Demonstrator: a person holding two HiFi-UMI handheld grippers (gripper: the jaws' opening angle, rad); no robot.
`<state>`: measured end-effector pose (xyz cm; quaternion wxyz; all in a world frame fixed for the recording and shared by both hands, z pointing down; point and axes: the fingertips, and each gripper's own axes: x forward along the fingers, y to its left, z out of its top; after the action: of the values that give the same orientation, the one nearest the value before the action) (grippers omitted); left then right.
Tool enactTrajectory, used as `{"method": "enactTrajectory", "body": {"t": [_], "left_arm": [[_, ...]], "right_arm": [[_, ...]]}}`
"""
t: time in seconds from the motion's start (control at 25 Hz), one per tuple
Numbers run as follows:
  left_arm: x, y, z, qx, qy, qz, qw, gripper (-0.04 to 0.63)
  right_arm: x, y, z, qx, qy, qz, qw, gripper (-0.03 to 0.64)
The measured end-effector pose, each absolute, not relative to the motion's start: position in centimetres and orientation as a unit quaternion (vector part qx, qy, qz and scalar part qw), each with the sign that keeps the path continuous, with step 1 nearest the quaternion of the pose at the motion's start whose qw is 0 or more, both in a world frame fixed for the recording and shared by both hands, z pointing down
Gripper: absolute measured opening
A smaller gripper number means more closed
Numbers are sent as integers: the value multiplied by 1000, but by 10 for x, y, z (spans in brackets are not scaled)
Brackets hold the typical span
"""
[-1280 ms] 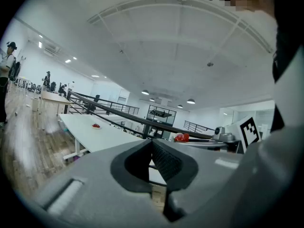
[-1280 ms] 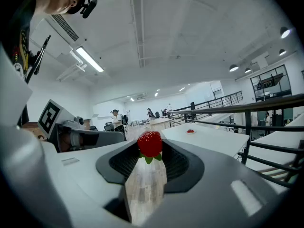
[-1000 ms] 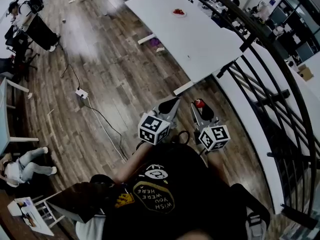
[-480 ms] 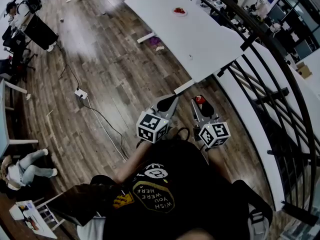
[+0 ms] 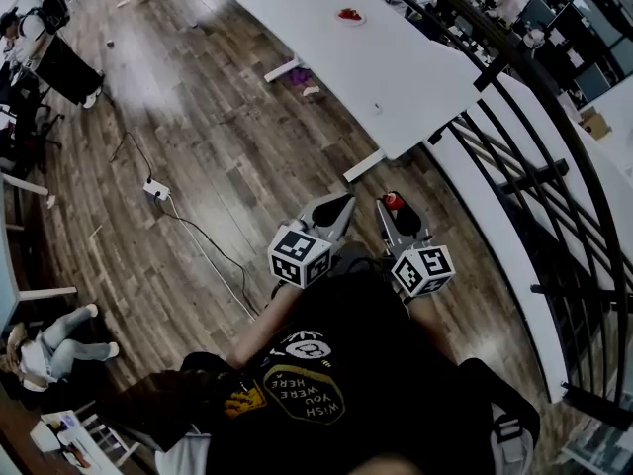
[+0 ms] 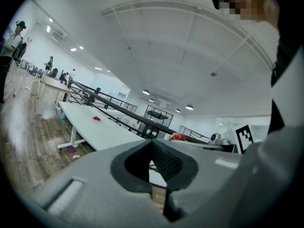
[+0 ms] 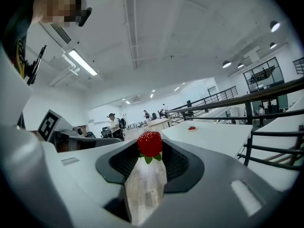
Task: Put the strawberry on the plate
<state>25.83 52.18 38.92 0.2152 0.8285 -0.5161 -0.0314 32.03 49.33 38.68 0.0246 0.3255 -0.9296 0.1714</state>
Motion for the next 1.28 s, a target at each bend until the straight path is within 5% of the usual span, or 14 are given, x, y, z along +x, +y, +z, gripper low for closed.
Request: {"method": "enactTrajectory", "body": {"t": [1.28], "left_arm": [[214,324,394,811,-546,1,210,5]], "right_arm": [[266,301,403,273,-941,198,32,160]]}}
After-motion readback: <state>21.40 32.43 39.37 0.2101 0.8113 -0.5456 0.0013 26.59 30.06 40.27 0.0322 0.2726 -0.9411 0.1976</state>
